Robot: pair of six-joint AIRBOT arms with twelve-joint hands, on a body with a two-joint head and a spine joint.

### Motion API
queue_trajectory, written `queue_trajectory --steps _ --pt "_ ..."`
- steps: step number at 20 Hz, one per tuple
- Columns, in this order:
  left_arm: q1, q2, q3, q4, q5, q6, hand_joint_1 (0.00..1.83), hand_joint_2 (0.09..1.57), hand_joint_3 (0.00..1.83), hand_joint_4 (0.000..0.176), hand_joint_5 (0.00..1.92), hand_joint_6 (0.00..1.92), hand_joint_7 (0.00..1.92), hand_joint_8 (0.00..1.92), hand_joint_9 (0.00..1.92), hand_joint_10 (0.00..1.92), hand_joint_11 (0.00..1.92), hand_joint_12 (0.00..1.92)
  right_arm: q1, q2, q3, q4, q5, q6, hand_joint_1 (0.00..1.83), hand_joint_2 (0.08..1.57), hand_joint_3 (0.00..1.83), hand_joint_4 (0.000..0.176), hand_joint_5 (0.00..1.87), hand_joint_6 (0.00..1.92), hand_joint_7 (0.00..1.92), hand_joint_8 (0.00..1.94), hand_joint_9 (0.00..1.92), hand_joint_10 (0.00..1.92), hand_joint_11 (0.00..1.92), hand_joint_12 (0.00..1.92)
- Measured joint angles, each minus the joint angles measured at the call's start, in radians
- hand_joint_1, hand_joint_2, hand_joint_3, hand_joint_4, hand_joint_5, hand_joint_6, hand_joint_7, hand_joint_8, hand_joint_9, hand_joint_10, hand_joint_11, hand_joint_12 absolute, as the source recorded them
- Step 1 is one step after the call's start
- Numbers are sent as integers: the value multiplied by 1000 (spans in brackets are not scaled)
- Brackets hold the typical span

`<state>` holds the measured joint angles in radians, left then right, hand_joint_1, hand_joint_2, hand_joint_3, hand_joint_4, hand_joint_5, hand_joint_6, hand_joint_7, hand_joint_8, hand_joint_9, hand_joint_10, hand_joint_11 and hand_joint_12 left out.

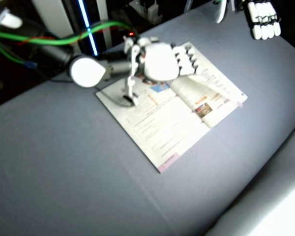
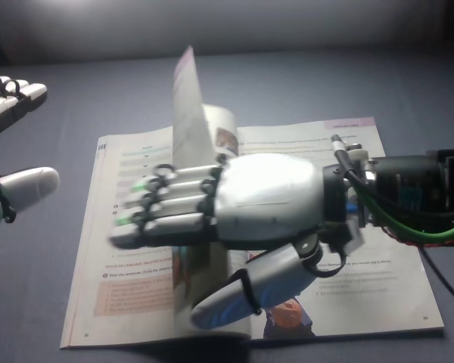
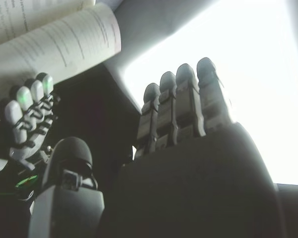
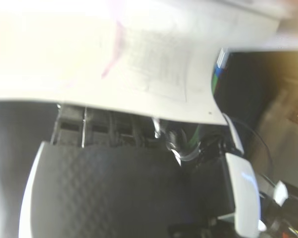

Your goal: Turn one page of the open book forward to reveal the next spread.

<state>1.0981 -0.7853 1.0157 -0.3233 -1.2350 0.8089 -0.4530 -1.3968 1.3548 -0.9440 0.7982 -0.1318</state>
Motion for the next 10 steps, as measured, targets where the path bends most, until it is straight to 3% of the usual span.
queue_trajectory --steps 3,5,10 --pt "14 0 0 -17 -14 -2 0 1332 15 0 135 6 103 4 50 4 17 8 30 4 -38 -21 97 0 1 1260 3 0 84 1 83 1 52 1 6 2" --pt "14 0 0 -16 -14 -2 0 1309 3 0 152 10 130 13 70 11 40 19 45 5 -38 -34 112 0 0 1237 0 0 10 0 36 0 34 0 18 8" --pt "14 0 0 -13 -14 -2 0 1295 0 0 155 6 140 9 83 10 37 20 89 -8 -38 -8 156 0 0 1245 0 0 42 10 17 0 0 0 0 0"
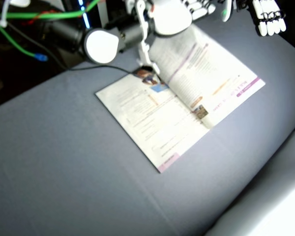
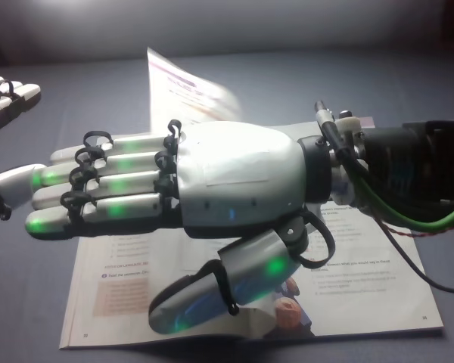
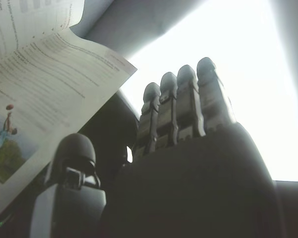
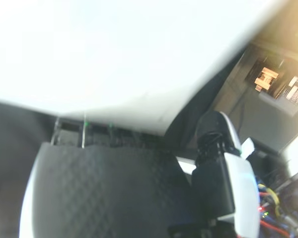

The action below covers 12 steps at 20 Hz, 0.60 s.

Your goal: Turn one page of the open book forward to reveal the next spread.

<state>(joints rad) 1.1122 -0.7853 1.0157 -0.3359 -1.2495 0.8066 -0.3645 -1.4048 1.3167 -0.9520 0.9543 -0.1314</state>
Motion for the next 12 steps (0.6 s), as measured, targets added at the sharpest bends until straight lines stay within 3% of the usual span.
queue_trajectory --steps 7,9,12 --pt "0 -2 -1 -1 0 0 0 1271 0 0 147 1 110 0 73 3 21 15 -5 118 -30 46 17 -6 4 1190 0 0 71 1 90 9 59 13 8 3" --pt "0 -4 -2 -4 -2 -3 0 1282 0 0 151 3 111 2 75 3 33 21 -27 149 -35 84 27 -19 0 1214 6 0 6 1 72 11 27 2 0 0" --pt "13 -4 -13 -7 -14 -11 0 1298 3 0 126 0 91 0 56 0 31 22 -68 215 -50 121 28 -32 0 1285 4 0 155 9 133 3 53 2 12 5"
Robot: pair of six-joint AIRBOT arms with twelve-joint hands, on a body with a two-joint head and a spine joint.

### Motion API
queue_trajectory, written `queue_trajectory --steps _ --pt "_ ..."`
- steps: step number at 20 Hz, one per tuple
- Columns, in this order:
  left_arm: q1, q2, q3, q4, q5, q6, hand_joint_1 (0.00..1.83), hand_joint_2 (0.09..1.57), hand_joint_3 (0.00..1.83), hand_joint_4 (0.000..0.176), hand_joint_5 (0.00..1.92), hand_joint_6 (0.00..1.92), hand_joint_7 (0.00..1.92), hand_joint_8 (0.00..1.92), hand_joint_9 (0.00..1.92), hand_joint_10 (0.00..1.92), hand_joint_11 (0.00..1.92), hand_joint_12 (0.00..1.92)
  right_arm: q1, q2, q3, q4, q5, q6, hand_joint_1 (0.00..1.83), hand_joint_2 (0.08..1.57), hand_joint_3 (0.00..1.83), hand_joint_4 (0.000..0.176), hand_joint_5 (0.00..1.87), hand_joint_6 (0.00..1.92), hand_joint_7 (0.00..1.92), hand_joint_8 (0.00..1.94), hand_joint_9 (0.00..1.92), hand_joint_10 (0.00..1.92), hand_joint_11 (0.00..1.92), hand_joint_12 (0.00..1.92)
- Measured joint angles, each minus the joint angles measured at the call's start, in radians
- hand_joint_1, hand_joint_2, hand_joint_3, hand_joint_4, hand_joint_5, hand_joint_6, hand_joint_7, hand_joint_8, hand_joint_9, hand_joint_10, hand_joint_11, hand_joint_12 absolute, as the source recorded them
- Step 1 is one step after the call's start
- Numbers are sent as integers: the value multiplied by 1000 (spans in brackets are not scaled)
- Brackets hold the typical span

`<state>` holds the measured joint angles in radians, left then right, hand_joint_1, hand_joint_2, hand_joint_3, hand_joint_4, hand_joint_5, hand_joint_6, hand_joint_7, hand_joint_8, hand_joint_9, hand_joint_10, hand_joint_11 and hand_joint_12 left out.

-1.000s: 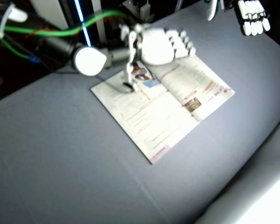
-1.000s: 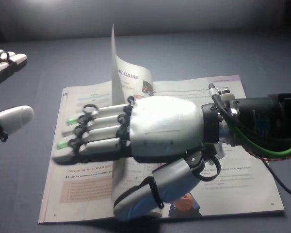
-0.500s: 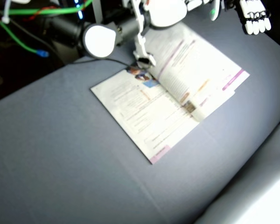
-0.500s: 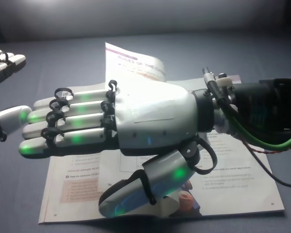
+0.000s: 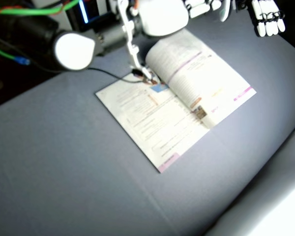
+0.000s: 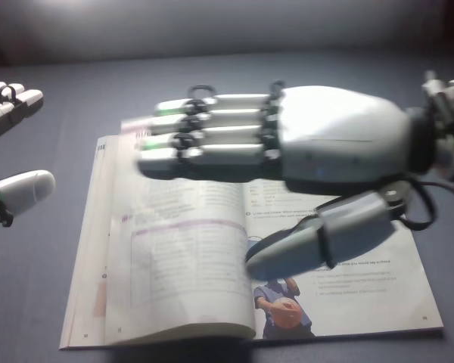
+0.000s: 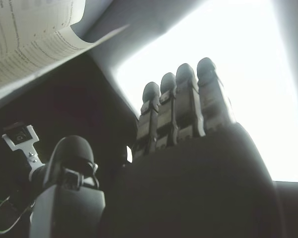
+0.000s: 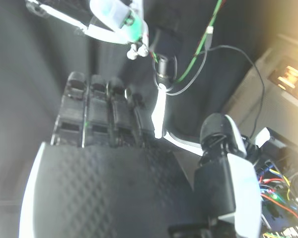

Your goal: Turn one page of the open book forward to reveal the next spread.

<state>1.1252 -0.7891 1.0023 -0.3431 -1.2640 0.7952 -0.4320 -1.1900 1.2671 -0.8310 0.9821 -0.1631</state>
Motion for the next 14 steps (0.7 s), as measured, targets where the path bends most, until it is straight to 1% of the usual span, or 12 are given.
queue_trajectory --steps 1,3,4,5,6,7,8,9,10,11,12,14 --pt "4 1 -7 -12 -12 -4 0 1302 5 0 121 0 89 1 64 4 47 29 -16 15 0 51 -5 -31 0 1283 1 0 189 15 180 18 89 14 28 12" --pt "12 1 -17 -10 -44 -16 0 1311 7 0 140 10 95 9 50 7 11 5 -46 48 -13 182 -13 -95 0 1248 0 0 103 0 86 0 18 0 0 0" --pt "16 0 -19 -2 -68 -32 0 1311 7 0 145 11 100 10 41 3 5 3 -67 71 -18 238 -6 -136 0 1244 0 0 107 6 80 3 48 15 40 18" --pt "18 0 -21 -1 -95 -40 0 1325 12 0 135 6 88 4 22 0 0 0 -107 97 -20 329 6 -169 0 1258 0 0 69 0 51 0 34 8 22 12" --pt "18 0 -25 -14 -121 -47 0 1346 20 0 127 2 90 5 20 0 0 0 -147 118 -20 419 18 -179 0 1297 0 0 57 0 50 0 78 5 108 67" --pt "18 0 -26 -14 -157 -62 0 1343 14 0 102 1 59 0 0 0 0 0 -210 146 -20 534 57 -187 244 1298 0 0 120 18 41 11 2 0 4 7" --pt "18 -1 -30 -10 -187 -80 0 1343 14 0 102 1 59 0 0 0 0 0 -260 167 -20 610 92 -189 244 1298 0 0 120 18 41 11 2 0 4 7" --pt "18 -6 -30 -3 -216 -99 0 1307 0 22 117 8 65 3 0 0 0 0 -309 184 -21 690 135 -191 280 1305 0 0 107 9 64 18 28 10 11 6" --pt "18 -13 -31 8 -243 -113 42 1349 9 0 107 3 46 1 0 0 0 0 -353 202 -29 767 187 -192 470 1327 0 0 61 10 20 13 5 1 1 0" --pt "18 -18 -33 31 -267 -121 59 1357 8 0 100 1 45 1 0 0 0 0 -407 225 -47 850 264 -193 578 1358 8 0 42 4 3 2 0 0 0 0" --pt "19 -18 -40 43 -285 -129 207 1290 0 0 129 9 86 13 40 12 26 11 -450 240 -64 903 344 -192 562 1344 1 0 49 4 1 0 0 0 0 0" --pt "21 -18 -40 51 -320 -166 209 1293 0 0 107 2 68 2 21 2 4 1 -511 253 -87 973 492 -192 555 1350 3 0 73 10 0 0 0 0 0 0"
